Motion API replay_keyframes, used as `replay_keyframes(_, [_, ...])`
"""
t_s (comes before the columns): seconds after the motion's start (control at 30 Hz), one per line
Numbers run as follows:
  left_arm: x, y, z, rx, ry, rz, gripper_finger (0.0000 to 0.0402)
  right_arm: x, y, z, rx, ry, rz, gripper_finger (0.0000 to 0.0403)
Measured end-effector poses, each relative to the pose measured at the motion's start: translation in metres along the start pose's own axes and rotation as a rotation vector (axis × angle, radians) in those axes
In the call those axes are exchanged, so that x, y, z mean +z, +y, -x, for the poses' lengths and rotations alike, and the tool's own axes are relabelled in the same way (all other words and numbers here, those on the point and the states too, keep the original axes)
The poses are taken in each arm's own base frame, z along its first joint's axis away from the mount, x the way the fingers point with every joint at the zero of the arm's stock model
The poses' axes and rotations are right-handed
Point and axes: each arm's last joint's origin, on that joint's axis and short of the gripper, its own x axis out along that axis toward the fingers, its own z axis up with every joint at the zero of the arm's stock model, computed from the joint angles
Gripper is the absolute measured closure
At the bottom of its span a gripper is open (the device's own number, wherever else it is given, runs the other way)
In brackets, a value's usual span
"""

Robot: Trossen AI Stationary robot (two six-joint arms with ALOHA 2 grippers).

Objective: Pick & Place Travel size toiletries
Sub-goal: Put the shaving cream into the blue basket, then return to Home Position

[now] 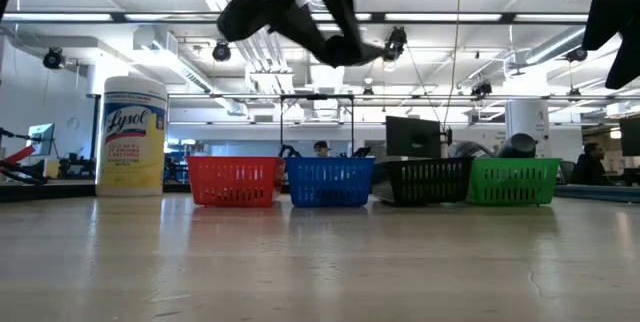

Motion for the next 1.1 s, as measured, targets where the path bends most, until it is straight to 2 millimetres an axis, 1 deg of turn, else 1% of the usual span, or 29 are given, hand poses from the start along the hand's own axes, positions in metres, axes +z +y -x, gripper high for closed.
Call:
replay_keyframes(0.07, [0.011, 0.016, -0.001, 0.029, -0.035, 0.081, 0.0272, 0.000, 0.000, 0.000, 0.002, -0.008, 0.002, 0.0039])
replay_keyframes(0.13, [0.018, 0.033, -0.010, 0.058, -0.050, 0.134, 0.0272, 0.000, 0.000, 0.000, 0.004, -0.020, 0.000, 0.0039])
replay_keyframes(0.2, [0.023, 0.050, -0.023, 0.062, -0.043, 0.190, 0.0272, 0.000, 0.000, 0.000, 0.004, -0.020, 0.002, 0.0039])
replay_keyframes(0.3, [0.023, 0.074, -0.047, 0.030, 0.020, 0.265, 0.0272, 0.000, 0.001, 0.000, 0.004, -0.020, 0.007, 0.0039])
replay_keyframes(0.37, [0.022, 0.089, -0.061, 0.049, 0.059, 0.308, 0.0272, 0.000, 0.001, 0.000, 0.004, -0.020, 0.006, 0.0039])
replay_keyframes(0.43, [0.021, 0.105, -0.072, 0.082, 0.075, 0.354, 0.0272, 0.000, 0.001, 0.000, 0.004, -0.020, 0.007, 0.0039])
replay_keyframes(0.53, [0.022, 0.120, -0.084, 0.086, 0.111, 0.393, 0.0272, 0.000, 0.001, 0.000, 0.004, -0.020, 0.006, 0.0039])
replay_keyframes(0.63, [0.025, 0.123, -0.088, 0.052, 0.125, 0.412, 0.0266, 0.000, 0.001, 0.000, 0.004, -0.020, 0.002, 0.0039])
replay_keyframes(0.7, [0.028, 0.120, -0.087, 0.035, 0.116, 0.415, 0.0239, 0.000, 0.001, 0.000, 0.004, -0.019, 0.002, 0.0039])
replay_keyframes(0.8, [0.034, 0.114, -0.084, 0.014, 0.095, 0.390, 0.0186, 0.000, 0.001, 0.000, 0.005, -0.019, -0.001, 0.0039])
replay_keyframes(0.9, [0.040, 0.105, -0.079, -0.014, 0.080, 0.365, 0.0148, 0.000, 0.001, 0.000, 0.004, -0.019, -0.002, 0.0039])
replay_keyframes(1.0, [0.044, 0.097, -0.074, -0.040, 0.075, 0.341, 0.0130, 0.000, 0.001, 0.000, 0.005, -0.019, -0.010, 0.0039])
replay_keyframes(1.1, [0.048, 0.089, -0.068, -0.066, 0.068, 0.307, 0.0128, 0.000, 0.001, 0.000, 0.005, -0.019, -0.012, 0.0039])
